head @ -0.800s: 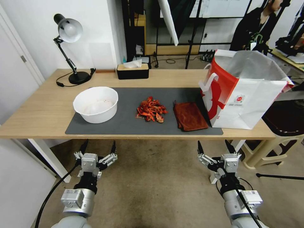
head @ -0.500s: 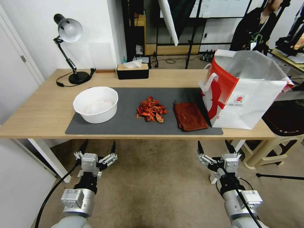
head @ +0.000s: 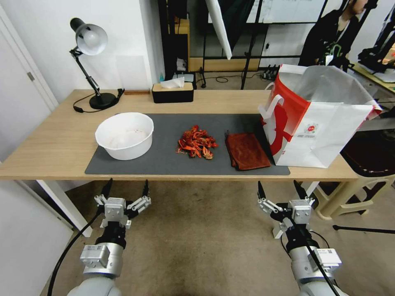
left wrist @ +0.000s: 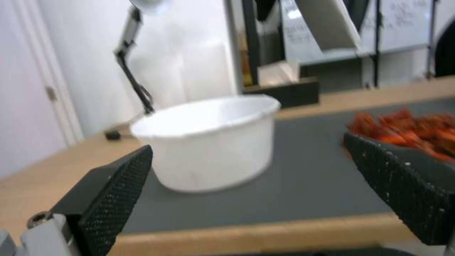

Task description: Sweep shrimp from table into container with towel, then put container into takeout bag.

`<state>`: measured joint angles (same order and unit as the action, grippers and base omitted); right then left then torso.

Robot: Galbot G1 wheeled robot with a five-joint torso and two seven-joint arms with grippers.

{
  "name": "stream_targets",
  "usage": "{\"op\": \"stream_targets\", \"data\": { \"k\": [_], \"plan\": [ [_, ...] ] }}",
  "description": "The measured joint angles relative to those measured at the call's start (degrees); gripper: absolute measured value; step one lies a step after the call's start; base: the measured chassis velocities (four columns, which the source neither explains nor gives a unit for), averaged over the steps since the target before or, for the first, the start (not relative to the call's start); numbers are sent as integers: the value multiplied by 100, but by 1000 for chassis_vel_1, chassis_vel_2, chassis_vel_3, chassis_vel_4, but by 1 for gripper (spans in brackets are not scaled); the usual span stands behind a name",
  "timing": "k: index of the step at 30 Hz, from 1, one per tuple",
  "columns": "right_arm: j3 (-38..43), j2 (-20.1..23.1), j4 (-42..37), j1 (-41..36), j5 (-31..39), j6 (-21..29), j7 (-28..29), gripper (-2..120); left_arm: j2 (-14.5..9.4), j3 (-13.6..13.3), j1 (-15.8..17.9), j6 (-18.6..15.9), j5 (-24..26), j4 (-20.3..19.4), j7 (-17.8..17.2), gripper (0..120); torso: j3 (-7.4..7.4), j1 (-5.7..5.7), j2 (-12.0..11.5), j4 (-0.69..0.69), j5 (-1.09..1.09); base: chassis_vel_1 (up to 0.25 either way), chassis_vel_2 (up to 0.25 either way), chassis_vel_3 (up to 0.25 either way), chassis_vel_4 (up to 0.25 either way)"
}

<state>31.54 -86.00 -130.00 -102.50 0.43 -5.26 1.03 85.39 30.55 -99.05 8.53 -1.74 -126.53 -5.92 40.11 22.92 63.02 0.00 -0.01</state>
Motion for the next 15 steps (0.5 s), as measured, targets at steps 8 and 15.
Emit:
{"op": "stream_targets", "data": {
  "k": [8,15],
  "plan": [
    [23,-26,537,173,184,-1483,333,100,-98,-178,708,1527,-331,946,-1056,100,0,0,0,0,1,0,0,0,0],
    [-70,-16,642,125,318,-2015,482,100,-149,-273,1082,2315,-499,1438,-1603,100,0,0,0,-2,0,0,0,0,0]
  ]
}}
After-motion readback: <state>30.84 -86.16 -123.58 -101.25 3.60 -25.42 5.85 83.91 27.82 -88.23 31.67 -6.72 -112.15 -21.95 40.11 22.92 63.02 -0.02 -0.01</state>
